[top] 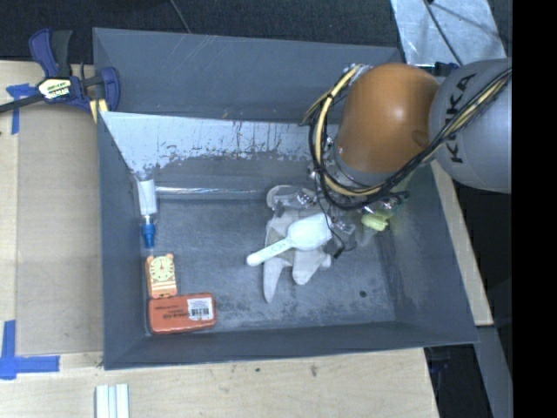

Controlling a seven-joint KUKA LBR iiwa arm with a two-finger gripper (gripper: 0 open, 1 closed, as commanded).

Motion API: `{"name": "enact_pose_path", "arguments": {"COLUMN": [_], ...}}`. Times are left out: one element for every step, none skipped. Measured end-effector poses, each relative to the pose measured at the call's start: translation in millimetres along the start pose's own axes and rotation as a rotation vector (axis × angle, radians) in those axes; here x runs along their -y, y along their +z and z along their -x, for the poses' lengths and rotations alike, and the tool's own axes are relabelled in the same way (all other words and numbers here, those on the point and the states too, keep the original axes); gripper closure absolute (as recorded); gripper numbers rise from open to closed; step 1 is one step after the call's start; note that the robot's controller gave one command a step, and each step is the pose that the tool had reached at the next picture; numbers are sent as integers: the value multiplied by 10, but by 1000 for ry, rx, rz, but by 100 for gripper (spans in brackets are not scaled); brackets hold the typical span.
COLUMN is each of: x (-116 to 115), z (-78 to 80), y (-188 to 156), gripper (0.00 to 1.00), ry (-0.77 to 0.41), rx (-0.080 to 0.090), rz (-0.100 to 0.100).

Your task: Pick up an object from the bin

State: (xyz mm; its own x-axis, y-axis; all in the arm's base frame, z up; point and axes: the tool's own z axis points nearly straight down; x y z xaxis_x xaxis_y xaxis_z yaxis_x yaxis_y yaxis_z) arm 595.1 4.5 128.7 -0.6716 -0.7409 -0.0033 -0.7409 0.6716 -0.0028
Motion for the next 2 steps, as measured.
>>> {"name": "enact_pose_path", "arguments": {"x": [-1,-55], "z": [72,104], "y": [217,335], "gripper": [0,0], "ry": [-42,-200], "rx": [-2,-2], "rz": [2,2]}}
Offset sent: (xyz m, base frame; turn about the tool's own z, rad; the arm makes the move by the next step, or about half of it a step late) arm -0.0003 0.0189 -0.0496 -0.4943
